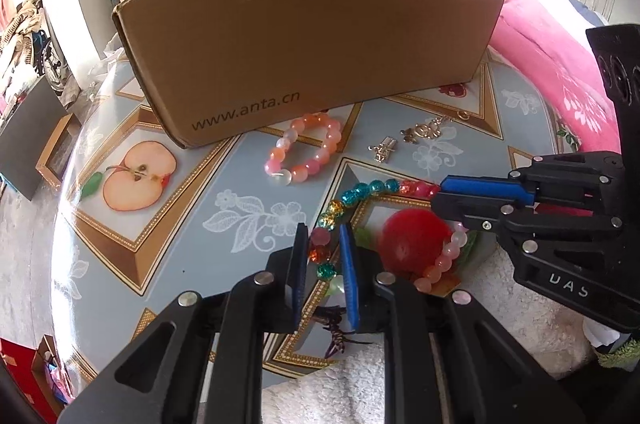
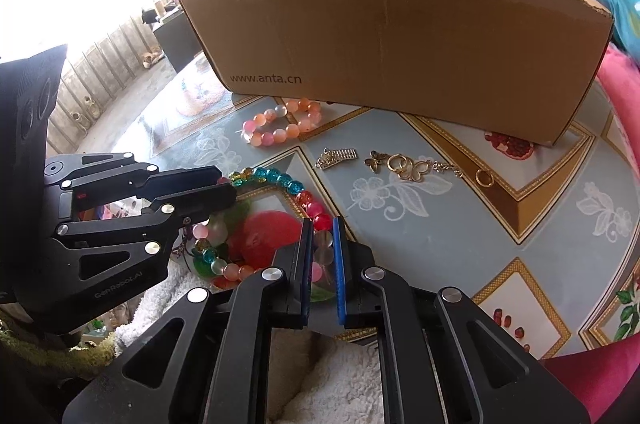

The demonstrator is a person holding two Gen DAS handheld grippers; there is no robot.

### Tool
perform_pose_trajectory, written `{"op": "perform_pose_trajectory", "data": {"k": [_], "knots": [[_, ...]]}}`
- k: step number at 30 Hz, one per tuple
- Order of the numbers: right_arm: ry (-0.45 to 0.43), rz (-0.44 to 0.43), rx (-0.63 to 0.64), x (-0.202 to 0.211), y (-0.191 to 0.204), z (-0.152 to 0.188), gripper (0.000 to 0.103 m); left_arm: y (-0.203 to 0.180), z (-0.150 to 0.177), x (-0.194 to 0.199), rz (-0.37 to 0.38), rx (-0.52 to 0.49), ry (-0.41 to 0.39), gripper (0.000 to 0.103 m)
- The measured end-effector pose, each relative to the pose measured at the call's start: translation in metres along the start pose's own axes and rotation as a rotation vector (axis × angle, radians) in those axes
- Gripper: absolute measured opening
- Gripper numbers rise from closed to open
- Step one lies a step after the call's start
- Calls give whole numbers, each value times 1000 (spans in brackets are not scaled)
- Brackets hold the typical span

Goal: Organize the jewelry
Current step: 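Carry the bead bracelet over the cardboard box and open the right tool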

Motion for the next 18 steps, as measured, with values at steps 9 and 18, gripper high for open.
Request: {"op": "perform_pose_trajectory", "data": {"k": [9, 18], "knots": [[-38, 12, 21, 3, 2, 1, 7, 0, 0, 2, -39, -3, -14, 9], [-143, -32, 25, 49, 8, -5, 7, 1, -18, 50, 0, 29, -134, 9]]}}
Point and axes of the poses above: each gripper's, at about its wrist camera, not at the fingertips, and x roughly against the way its jaws point, y to its left, z to its underside, the point moved 8 cm from there along -x, roughly the way its jaws point, and after that the axes turned 8 degrees about -z, right-handed, at the moved point
